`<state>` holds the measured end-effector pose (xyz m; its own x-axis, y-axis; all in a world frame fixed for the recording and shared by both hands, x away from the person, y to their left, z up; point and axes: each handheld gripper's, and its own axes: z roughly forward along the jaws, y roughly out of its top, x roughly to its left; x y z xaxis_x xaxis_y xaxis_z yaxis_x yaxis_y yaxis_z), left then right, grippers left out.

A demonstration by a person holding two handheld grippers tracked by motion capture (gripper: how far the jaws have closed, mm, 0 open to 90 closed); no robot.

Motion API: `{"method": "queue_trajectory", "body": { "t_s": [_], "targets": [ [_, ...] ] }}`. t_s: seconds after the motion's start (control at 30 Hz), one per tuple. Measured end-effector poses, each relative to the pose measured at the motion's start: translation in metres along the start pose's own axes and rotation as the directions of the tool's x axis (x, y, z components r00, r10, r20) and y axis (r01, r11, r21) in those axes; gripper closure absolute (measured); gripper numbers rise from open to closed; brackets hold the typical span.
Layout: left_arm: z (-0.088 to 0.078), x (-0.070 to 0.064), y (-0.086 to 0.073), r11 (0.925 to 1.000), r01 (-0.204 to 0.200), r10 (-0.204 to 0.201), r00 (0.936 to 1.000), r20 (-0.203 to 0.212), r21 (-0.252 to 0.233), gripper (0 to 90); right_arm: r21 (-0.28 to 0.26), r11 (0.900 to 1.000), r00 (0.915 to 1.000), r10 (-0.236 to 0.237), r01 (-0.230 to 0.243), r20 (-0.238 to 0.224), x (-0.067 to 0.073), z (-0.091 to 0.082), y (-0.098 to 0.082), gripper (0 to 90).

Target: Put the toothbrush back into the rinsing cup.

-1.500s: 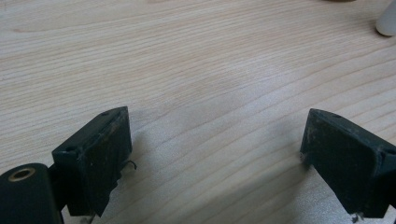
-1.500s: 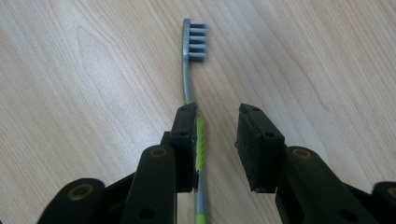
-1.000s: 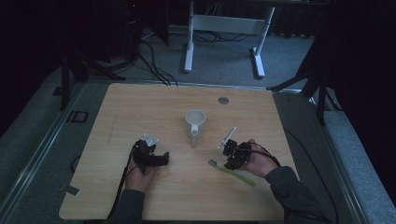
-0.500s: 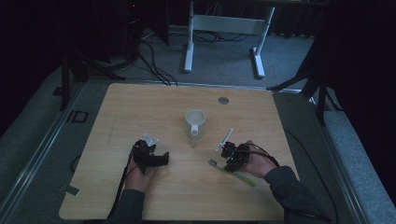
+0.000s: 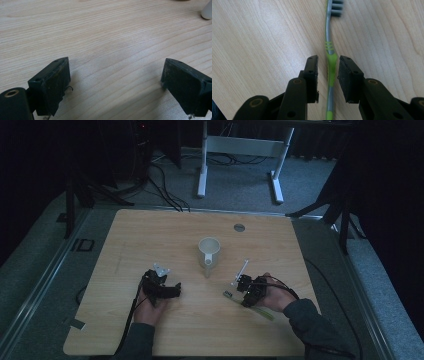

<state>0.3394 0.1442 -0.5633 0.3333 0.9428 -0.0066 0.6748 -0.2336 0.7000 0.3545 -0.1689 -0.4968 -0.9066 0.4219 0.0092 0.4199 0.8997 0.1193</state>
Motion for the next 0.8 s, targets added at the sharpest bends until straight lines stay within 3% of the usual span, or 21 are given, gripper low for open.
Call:
{"method": "queue_trajectory", "body": {
  "t_s": [0.8],
  "targets": [
    [0.000,0.000,0.000,1.0000,0.000,0.000,1.0000,0.000,0.000,9.2,0.062,0.998,0.9998,0.002,0.000,-0.019,-0.002,0.011,-0.001,70.6]
  ]
}}
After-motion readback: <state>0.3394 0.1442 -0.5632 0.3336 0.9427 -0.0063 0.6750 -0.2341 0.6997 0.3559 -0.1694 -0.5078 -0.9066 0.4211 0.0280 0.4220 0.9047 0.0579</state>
